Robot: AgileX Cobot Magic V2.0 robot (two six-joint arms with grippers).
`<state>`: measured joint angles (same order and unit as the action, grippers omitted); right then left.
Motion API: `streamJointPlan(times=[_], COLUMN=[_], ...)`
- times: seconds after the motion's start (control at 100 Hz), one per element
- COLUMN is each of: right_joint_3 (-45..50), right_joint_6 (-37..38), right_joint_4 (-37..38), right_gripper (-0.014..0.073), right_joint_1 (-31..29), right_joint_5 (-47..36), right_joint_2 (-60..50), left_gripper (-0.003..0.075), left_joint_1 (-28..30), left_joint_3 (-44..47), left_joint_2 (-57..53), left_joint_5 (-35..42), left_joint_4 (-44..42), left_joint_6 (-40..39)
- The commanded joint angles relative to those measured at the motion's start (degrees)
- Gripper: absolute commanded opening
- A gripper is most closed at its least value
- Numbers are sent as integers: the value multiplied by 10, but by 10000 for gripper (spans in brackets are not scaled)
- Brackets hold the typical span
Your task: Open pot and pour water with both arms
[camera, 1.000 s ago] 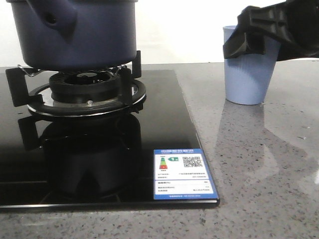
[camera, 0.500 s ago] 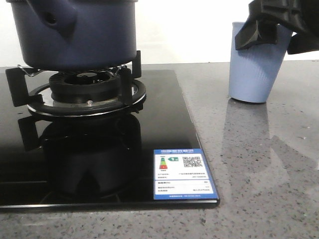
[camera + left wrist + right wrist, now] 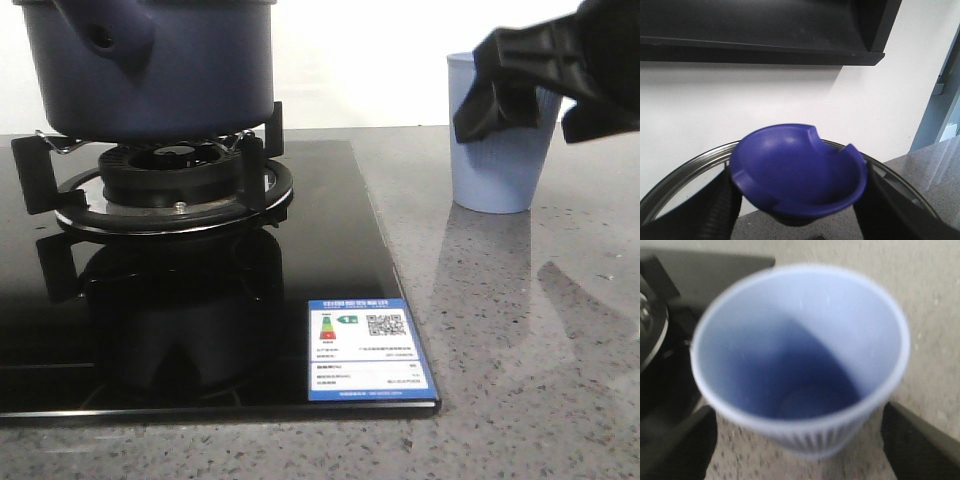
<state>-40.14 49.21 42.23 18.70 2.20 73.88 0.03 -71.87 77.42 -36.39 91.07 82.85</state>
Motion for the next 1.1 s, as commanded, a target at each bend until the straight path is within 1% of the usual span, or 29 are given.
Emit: streamJointPlan(times=[0.0,0.17,0.32,0.59,0.77,0.97,1.09], right_joint_3=[0,40,59,61,61,61,61], right_joint_6=[2,2,2,2,2,2,2], right_joint_4=[-5,-39,-58,-59,-54,-54,-54], right_gripper=[578,578,578,572,571,571,571], right_joint_1=[3,5,10,30,30,30,30], right_joint_5=[-22,-22,-8,64,86,117,115], right_joint_2=[-24,-53,-111,-252,-331,-354,-354], left_gripper=[411,411,411,411,411,411,411], left_joint_1=[0,0,0,0,0,-5,-35], left_joint_3=[-25,-25,-25,-25,-25,-25,-25], left_joint_2=[-20,-20,-20,-20,-19,-10,2], left_joint_5=[-4,-4,-3,-3,-14,-62,-83], left_joint_4=[37,37,36,27,20,14,-26], left_joint_6=[0,0,0,0,0,0,0])
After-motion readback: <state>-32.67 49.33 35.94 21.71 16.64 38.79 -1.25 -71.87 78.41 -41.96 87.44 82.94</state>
